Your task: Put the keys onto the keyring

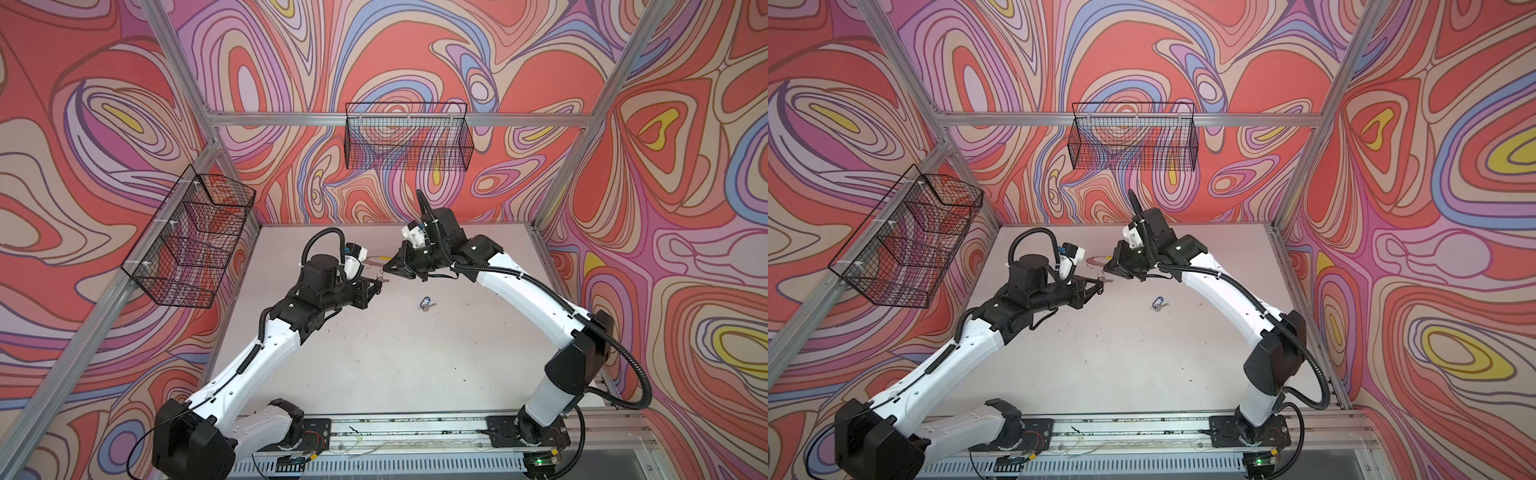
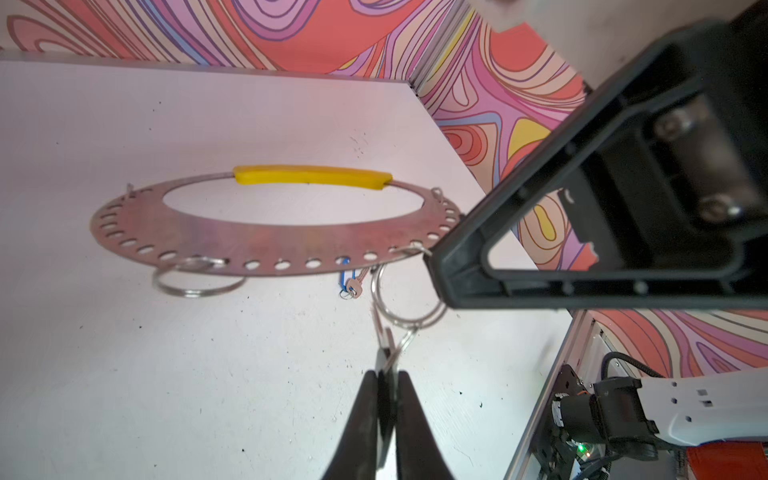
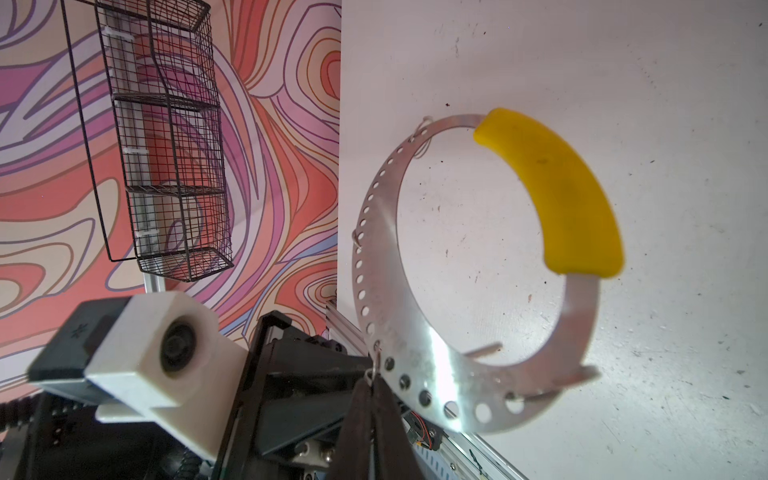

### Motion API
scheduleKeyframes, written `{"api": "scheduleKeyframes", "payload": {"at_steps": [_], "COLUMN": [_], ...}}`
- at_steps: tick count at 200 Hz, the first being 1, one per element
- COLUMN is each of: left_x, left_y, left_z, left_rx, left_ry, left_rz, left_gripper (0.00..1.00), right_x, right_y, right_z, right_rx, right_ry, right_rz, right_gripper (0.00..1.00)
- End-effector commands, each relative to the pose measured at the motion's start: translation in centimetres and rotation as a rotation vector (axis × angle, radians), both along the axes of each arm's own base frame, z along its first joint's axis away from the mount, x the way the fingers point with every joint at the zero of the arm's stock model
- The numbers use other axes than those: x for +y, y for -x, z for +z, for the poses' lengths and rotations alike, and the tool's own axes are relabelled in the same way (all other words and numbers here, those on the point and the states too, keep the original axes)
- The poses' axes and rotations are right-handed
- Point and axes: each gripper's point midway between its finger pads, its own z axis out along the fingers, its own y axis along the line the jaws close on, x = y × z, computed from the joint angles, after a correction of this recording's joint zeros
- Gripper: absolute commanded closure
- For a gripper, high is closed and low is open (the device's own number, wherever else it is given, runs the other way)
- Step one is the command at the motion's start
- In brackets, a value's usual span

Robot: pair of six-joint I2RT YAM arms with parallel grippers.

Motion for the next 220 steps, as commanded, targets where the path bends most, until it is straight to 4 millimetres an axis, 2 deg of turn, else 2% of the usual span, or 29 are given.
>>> {"api": "scheduleKeyframes", "payload": {"at_steps": [1, 15, 24, 69, 122, 156, 176, 195, 220], "left_x": [1.0, 1.8, 2.0, 1.1, 1.4, 0.8, -0.1, -0.8, -0.7], "left_y": [0.9, 0.7, 0.7, 1.7, 0.9, -0.2, 0.2, 0.5, 0.3], "left_z": [-0.2, -0.5, -0.5, 1.0, 5.9, 6.8, 7.9, 7.8, 6.4], "left_rx": [0.020, 0.019, 0.014, -0.017, -0.194, -0.228, -0.290, -0.346, -0.312], "left_ry": [-0.041, -0.074, -0.079, -0.028, -0.019, -0.072, -0.096, -0.173, -0.252], "left_rz": [0.007, 0.055, 0.062, -0.008, 0.005, -0.019, -0.056, -0.072, -0.068], "left_gripper": [0.76, 0.75, 0.70, 0.58, 0.64, 0.75, 0.74, 0.74, 0.74], "right_x": [-0.4, -0.4, -0.4, -0.3, -0.1, 0.1, 0.1, 0.2, 0.4], "right_y": [-0.7, -0.5, -0.4, -0.3, -0.1, 0.2, 0.3, 0.3, 0.3], "right_z": [1.5, 1.4, 1.3, 1.2, 1.4, 1.7, 1.7, 1.9, 2.2], "right_rx": [-0.045, -0.040, -0.038, -0.033, -0.027, -0.024, -0.018, -0.013, -0.010], "right_ry": [-0.022, -0.025, -0.024, -0.022, -0.034, -0.048, -0.047, -0.063, -0.078], "right_rz": [-0.007, 0.001, 0.004, 0.015, 0.032, 0.048, 0.050, 0.052, 0.052], "right_gripper": [1.00, 1.00, 1.00, 1.00, 1.00, 1.00, 1.00, 1.00, 1.00]}}
